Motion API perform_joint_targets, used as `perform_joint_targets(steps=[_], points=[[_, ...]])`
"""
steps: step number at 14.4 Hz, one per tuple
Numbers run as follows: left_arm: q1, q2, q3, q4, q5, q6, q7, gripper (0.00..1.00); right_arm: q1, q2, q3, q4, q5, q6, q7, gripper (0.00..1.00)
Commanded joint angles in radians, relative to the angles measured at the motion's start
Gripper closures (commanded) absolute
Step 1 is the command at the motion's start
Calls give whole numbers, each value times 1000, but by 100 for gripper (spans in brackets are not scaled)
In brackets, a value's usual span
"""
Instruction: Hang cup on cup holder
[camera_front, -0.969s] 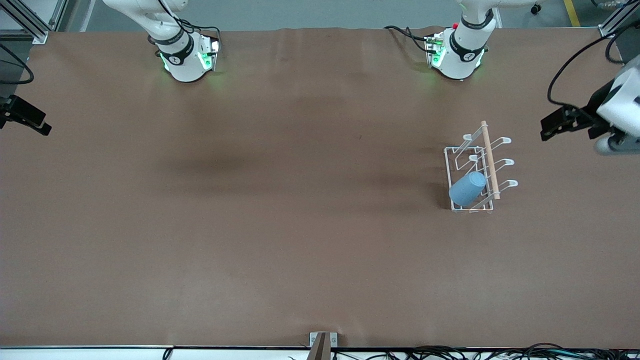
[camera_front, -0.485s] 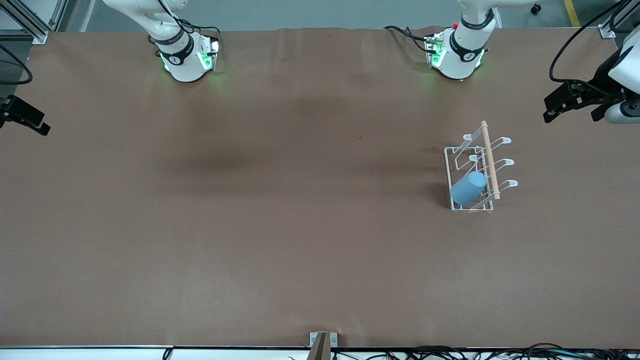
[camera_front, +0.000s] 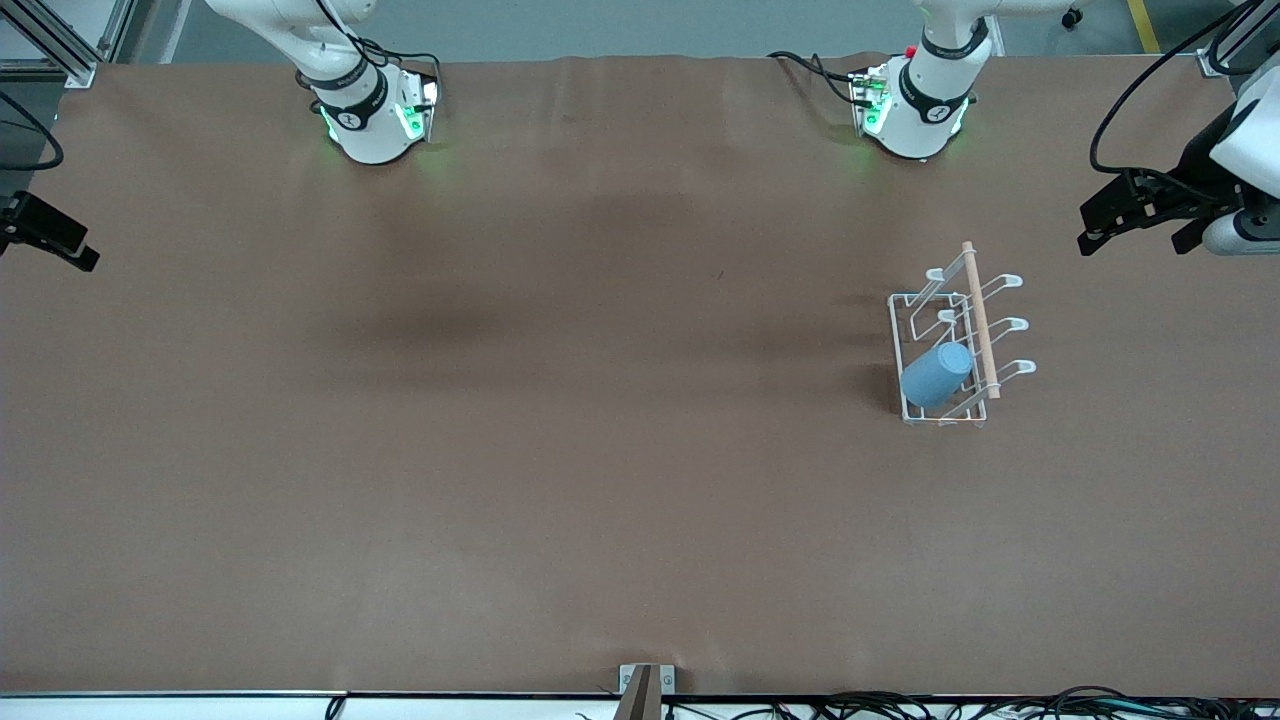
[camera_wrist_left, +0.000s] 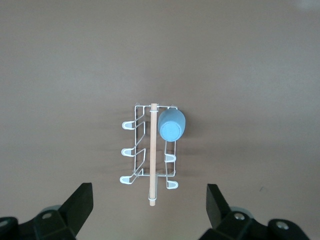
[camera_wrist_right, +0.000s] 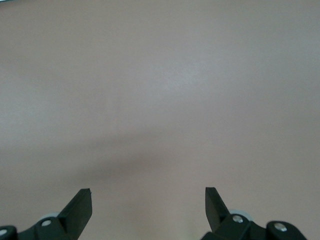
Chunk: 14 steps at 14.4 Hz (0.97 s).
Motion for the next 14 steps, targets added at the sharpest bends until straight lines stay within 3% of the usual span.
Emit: perform_joint_targets(steps=[1, 14], points=[[-12, 11, 13, 13, -10, 3, -4, 1, -9, 5, 3, 15, -1, -12, 7, 0], [-5, 2, 19, 5, -2, -5, -27, 1, -9, 5, 3, 16, -1, -9, 5, 0]])
